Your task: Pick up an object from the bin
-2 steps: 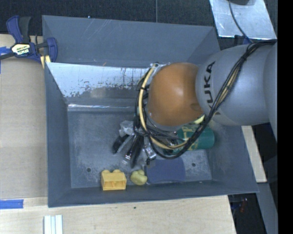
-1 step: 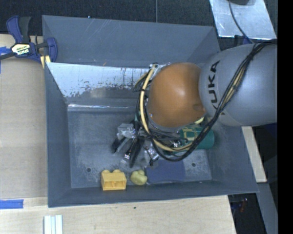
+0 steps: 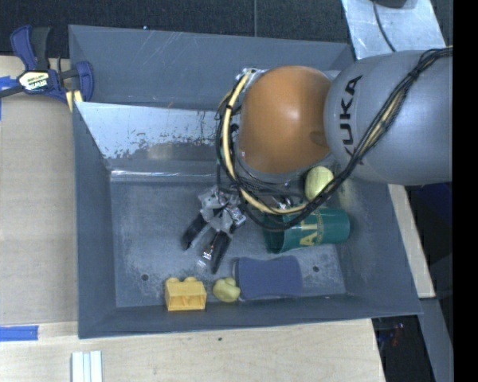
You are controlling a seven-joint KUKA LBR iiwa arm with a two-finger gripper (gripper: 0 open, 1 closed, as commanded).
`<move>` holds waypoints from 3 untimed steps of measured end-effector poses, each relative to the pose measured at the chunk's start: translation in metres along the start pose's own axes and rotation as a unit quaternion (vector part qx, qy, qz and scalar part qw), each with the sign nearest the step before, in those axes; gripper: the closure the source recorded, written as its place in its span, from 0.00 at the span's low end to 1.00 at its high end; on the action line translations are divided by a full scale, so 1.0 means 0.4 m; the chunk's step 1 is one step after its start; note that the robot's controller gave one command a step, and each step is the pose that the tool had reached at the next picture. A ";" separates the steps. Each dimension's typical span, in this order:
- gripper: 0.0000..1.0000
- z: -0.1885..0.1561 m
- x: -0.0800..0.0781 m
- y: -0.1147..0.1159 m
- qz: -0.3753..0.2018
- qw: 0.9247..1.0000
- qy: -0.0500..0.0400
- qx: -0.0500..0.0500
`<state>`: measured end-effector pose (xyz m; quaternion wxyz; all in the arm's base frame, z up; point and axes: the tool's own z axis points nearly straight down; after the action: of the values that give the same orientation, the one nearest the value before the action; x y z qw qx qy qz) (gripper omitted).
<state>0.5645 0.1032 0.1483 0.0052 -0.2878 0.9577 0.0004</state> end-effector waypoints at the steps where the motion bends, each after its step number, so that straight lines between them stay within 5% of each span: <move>1: 1.00 0.000 0.000 0.000 0.000 1.000 0.000 0.000; 2: 1.00 0.074 0.008 0.041 -0.060 0.998 -0.005 0.003; 3: 0.00 0.145 0.019 -0.156 -0.055 0.998 -0.005 0.003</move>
Offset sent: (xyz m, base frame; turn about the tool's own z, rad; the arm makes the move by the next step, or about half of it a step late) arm -0.0342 0.0311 -0.0783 -0.2814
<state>0.5930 0.0470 0.0903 0.0105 -0.3405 0.9402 -0.0013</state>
